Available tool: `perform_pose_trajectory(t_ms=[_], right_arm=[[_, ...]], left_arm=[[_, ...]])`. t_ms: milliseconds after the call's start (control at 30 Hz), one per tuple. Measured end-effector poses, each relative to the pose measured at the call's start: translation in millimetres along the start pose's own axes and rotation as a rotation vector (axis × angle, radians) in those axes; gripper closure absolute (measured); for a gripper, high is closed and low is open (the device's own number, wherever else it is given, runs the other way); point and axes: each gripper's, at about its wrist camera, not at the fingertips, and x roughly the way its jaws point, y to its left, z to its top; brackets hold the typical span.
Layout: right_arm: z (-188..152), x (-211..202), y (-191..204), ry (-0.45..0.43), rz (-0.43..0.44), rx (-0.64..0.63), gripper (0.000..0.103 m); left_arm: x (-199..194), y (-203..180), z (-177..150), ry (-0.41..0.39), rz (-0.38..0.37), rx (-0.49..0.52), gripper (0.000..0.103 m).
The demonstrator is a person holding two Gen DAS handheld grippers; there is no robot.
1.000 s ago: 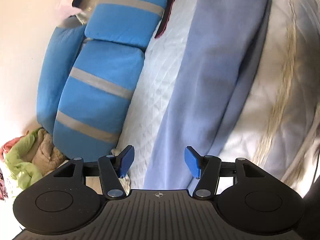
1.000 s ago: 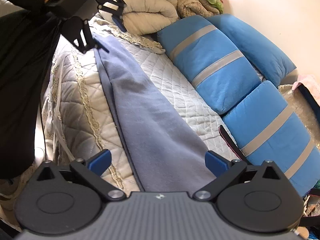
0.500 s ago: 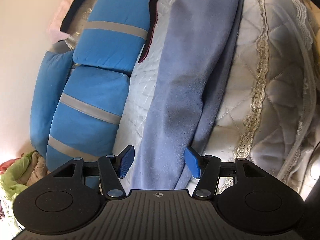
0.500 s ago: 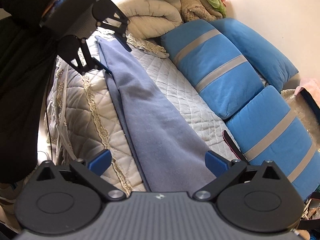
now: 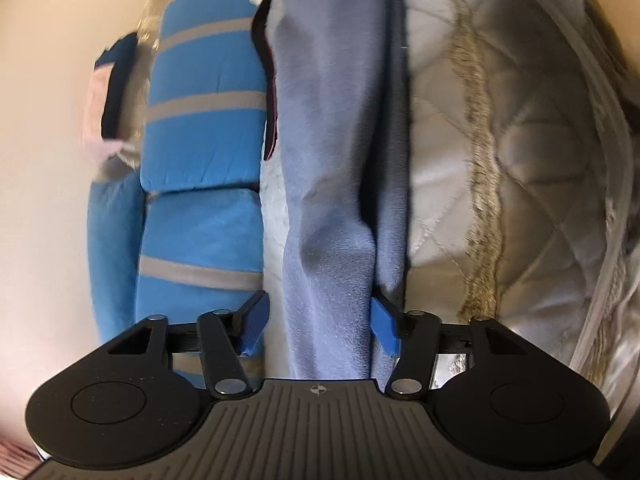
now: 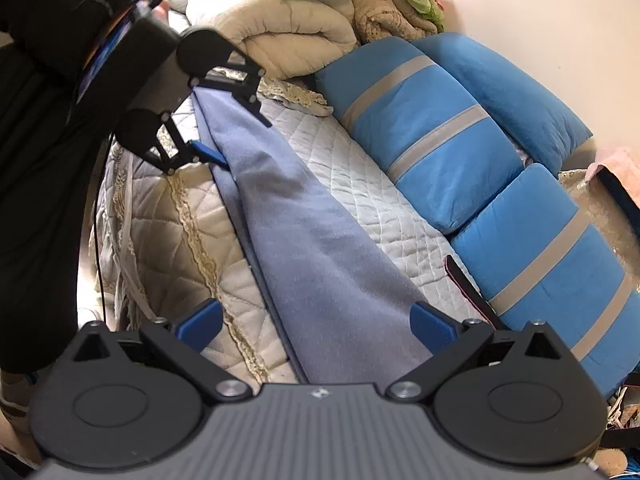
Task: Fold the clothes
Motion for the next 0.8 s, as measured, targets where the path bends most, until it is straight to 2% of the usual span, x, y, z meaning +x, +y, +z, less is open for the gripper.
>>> perform_pose_trajectory(t_ms=[200, 333, 500, 600, 667, 700, 767, 800], right_arm=[[-1.5, -0.3, 0.3, 0.002, 0.004, 0.005, 0.000], [-2.2, 1.1, 0.4, 0.005, 0.010, 0.007, 0.000], [-0.6, 2.6, 1.3, 0.002, 0.015, 0.008, 0.000], [0.5, 3.3, 2.2, 0.002, 0.017, 0.007, 0.000], [0.9, 2.8, 2.4, 0.001, 0.017, 0.008, 0.000], [0.7, 2.4, 2.5, 0.001, 0.017, 0.009, 0.000], [-0.6, 2.1, 2.8, 0.001, 0.018, 0.015, 0.000], [-1.3, 1.9, 3.0, 0.001, 0.019, 0.017, 0.000]], left_arm=[[-16.6, 14.8, -10.5, -0.027, -0.026, -0.075, 0.101], [-28.0, 15.7, -18.7, -0.043, -0.057, -0.059, 0.101], [-23.5, 0.1, -24.6, -0.042, -0.118, 0.015, 0.101], [-15.2, -11.5, -24.2, -0.001, -0.097, 0.069, 0.097], [-12.3, -9.7, -25.7, 0.020, -0.090, 0.055, 0.095], [-11.3, -6.8, -26.9, 0.034, -0.090, 0.041, 0.091], [-11.6, 1.1, -30.3, 0.050, -0.062, 0.018, 0.062], [-12.2, 5.3, -32.8, 0.056, -0.050, 0.007, 0.057]])
